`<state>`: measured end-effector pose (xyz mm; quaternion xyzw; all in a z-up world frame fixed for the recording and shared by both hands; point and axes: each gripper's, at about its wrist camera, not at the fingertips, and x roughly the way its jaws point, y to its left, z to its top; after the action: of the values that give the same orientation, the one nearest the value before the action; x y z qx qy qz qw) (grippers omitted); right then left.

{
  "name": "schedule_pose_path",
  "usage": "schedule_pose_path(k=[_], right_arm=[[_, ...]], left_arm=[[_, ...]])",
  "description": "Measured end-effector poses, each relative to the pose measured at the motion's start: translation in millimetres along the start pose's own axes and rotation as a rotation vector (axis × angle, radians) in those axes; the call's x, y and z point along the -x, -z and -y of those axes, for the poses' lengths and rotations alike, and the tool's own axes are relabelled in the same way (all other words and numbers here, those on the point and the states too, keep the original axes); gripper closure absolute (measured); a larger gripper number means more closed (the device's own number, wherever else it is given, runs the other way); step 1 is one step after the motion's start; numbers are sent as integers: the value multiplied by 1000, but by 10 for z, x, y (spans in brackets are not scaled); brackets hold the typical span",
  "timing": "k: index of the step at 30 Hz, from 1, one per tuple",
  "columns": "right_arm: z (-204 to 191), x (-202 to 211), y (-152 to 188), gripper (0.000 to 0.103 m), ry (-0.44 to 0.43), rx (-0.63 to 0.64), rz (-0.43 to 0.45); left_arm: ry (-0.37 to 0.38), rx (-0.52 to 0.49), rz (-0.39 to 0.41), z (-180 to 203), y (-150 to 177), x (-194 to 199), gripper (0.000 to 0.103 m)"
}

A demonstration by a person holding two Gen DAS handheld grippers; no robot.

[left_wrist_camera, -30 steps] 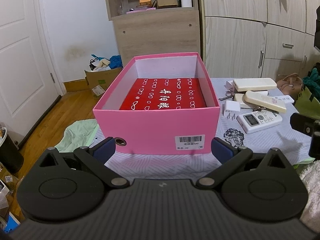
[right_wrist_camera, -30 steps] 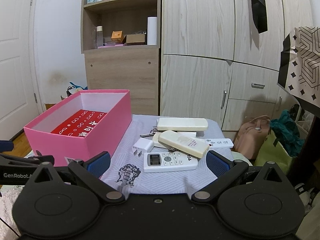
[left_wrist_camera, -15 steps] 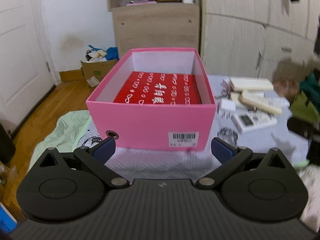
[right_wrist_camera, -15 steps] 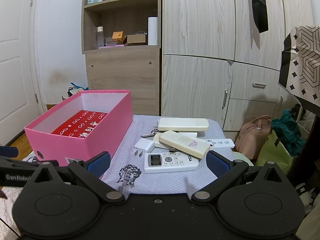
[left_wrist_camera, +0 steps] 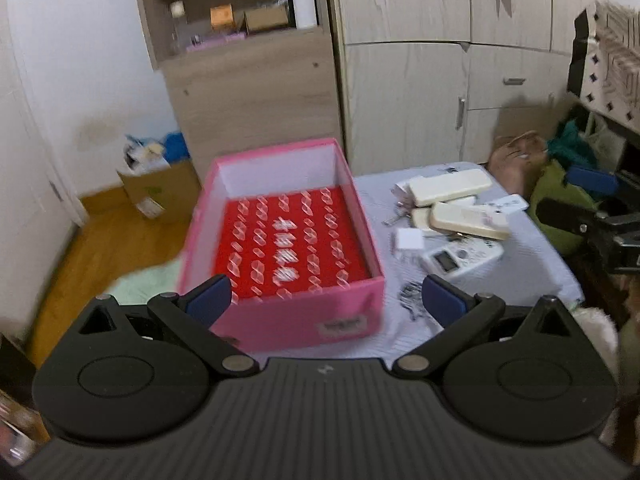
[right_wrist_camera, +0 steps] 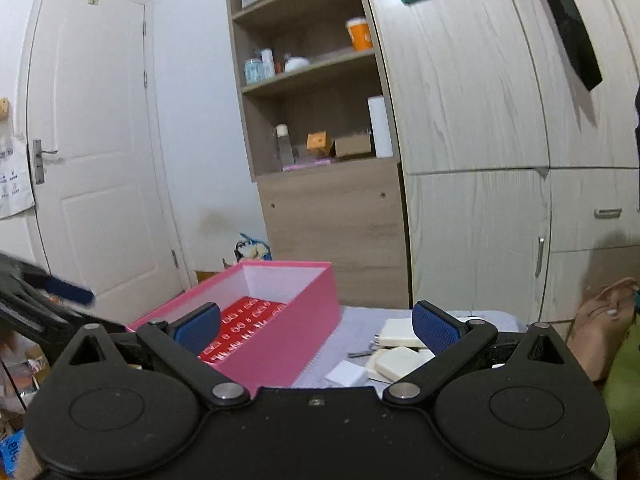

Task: Organize rigid objects
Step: 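Clamp the pink box wall with the left gripper while the right tool approaches the remotes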

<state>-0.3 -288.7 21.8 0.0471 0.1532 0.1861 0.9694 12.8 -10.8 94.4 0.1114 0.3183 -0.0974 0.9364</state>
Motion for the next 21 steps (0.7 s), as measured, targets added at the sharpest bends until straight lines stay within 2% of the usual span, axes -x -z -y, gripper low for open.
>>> schedule_pose_path(k=[3, 6, 8, 12, 14, 17, 21], right_arm=[[110, -62, -66, 2, -25, 3, -60], [259, -182, -95, 3, -58, -24, -130], [314, -295, -98, 6, -60, -23, -186], [367, -671, -63, 12, -12, 64, -308], [415, -862, -57, 24, -1, 118, -372], [464, -1087, -76, 32, 10, 217, -435], [604, -1300, -161, 36, -52, 206, -523]], left_arm=[[-19, -73, 1, 76, -178, 91, 0], [10, -116, -23, 97, -404, 89, 0], [-13, -91, -48, 53, -531, 17, 0], [-68, 6, -121, -167, -704, -269, 0], [-95, 17, -151, -266, -715, -433, 1], [-94, -1, -198, -358, -681, -650, 2], [-24, 6, -184, -543, -631, -852, 2]])
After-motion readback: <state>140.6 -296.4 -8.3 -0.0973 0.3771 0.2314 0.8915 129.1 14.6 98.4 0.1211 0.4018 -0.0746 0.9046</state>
